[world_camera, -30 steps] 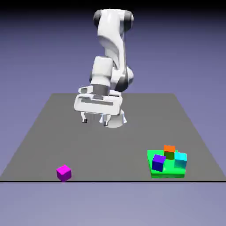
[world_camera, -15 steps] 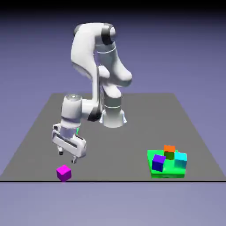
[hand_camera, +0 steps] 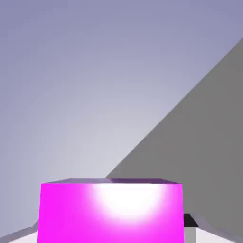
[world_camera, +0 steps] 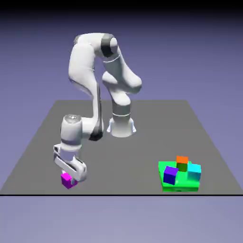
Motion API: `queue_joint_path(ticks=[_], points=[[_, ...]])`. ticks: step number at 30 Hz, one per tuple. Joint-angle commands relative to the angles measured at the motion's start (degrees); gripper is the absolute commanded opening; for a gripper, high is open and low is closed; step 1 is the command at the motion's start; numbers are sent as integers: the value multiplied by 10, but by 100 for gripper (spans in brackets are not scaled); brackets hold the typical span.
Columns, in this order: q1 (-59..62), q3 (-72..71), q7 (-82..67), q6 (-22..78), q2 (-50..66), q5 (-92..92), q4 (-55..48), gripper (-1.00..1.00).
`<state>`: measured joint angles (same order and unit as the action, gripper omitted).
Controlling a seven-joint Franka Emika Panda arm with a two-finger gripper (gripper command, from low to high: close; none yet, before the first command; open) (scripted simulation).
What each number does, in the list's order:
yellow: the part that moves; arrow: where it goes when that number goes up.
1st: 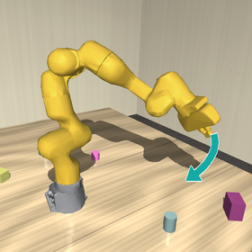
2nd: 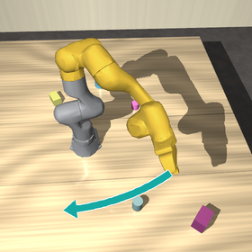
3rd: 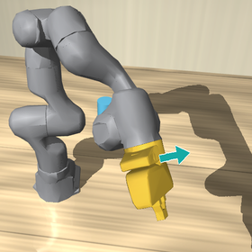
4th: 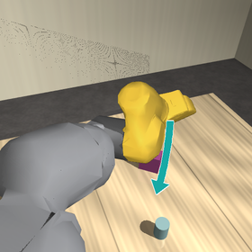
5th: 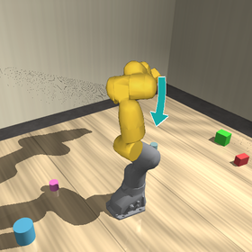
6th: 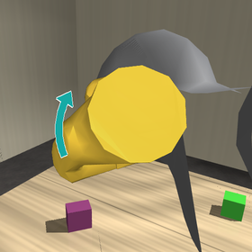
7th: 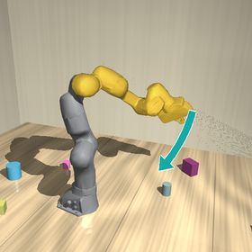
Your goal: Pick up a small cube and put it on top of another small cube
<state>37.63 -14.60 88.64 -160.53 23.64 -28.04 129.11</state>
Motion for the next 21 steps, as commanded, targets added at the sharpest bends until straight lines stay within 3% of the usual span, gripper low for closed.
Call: queue_joint_path(ticks=[1,15,21], points=[[-21,-10,-7,8,-10,8,2,-100],[-308,-151,-103,113,-148,120,31,-100],[-361,-80,-24,41,-47,12,14,-100]])
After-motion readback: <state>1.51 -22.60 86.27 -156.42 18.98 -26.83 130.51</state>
